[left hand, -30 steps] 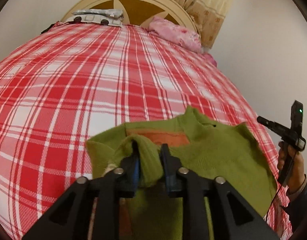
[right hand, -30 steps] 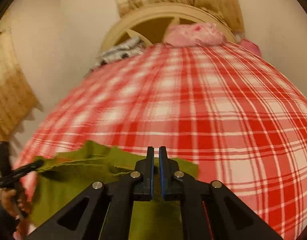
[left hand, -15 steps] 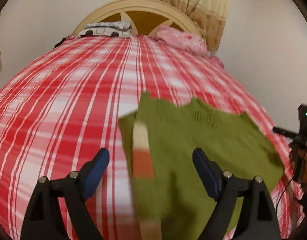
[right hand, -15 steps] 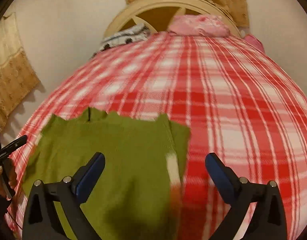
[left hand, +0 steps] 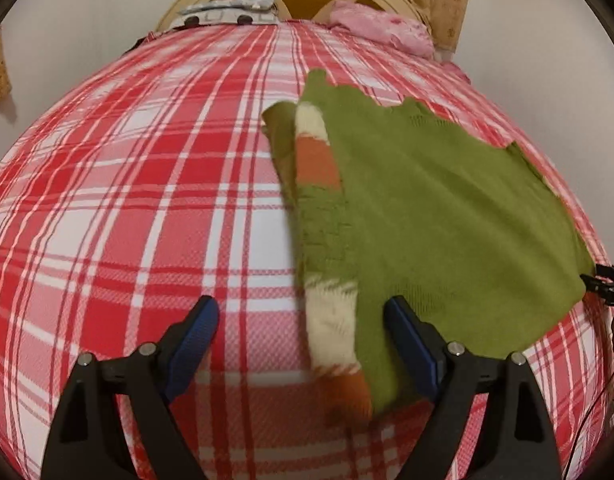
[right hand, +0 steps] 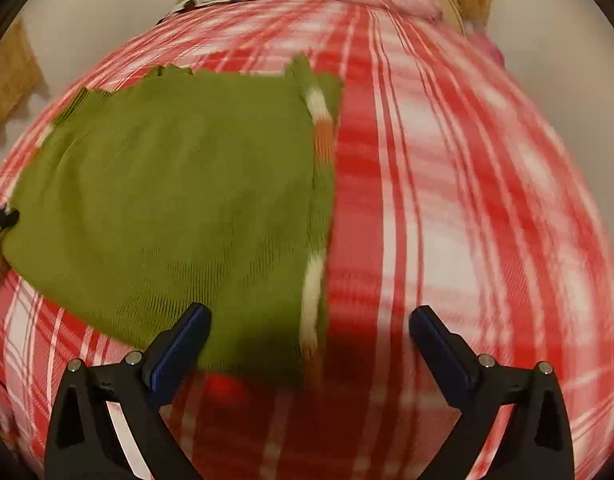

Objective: Fold small clothes

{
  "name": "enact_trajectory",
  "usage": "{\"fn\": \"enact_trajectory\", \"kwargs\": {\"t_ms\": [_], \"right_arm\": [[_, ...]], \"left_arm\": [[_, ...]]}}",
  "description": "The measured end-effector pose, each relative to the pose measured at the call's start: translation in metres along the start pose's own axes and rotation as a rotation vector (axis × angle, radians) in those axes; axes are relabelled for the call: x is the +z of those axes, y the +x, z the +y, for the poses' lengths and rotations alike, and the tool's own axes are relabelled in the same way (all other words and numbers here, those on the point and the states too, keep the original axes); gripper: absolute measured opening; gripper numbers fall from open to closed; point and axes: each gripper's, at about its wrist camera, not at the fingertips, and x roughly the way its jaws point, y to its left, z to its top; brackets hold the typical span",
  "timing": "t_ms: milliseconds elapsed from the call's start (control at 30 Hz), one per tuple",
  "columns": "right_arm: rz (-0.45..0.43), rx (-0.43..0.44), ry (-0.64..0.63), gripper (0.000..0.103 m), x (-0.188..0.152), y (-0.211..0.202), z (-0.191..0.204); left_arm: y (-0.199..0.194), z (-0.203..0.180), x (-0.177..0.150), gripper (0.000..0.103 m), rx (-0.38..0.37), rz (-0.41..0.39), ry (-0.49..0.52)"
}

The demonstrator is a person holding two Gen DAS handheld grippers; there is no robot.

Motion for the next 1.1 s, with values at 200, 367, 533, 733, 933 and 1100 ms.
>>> {"fn": "enact_trajectory", "kwargs": {"t_ms": [200,367,533,733,933,1100], "right_arm": [[-0.207,-0.036,0.036,0.1,0.019,-0.051,0.029],[-0.239,0.128,-0.187,0.1,0.046,-0.044,0.133],[-0.071,0.057,-0.195,0.101,0.04,0.022,0.158],[-0.198,0.093,-0.155,0.101,0.034,-0.022,0.152],[-0.107,-0.042,-0.122,0.101,0.034,0.016,0.131],[-0.15,-0.003,-0.069,0.101,0.035,-0.004,0.132]], "left_arm": [[-0.001,0.0,-0.009,0.09,0.028,-0.018,-0.005],[-0.004,0.0,-0.013,0.091,0.041,-0.024,-0.008],[-0.008,0.004,-0.018,0.093,0.017,-0.034,-0.019],[-0.007,0.002,-0.018,0.096,0.014,-0.039,-0.013],[-0.01,0.007,-0.02,0.096,-0.018,-0.052,-0.042],[-0.009,0.006,-0.019,0.098,-0.02,-0.049,-0.038]]}}
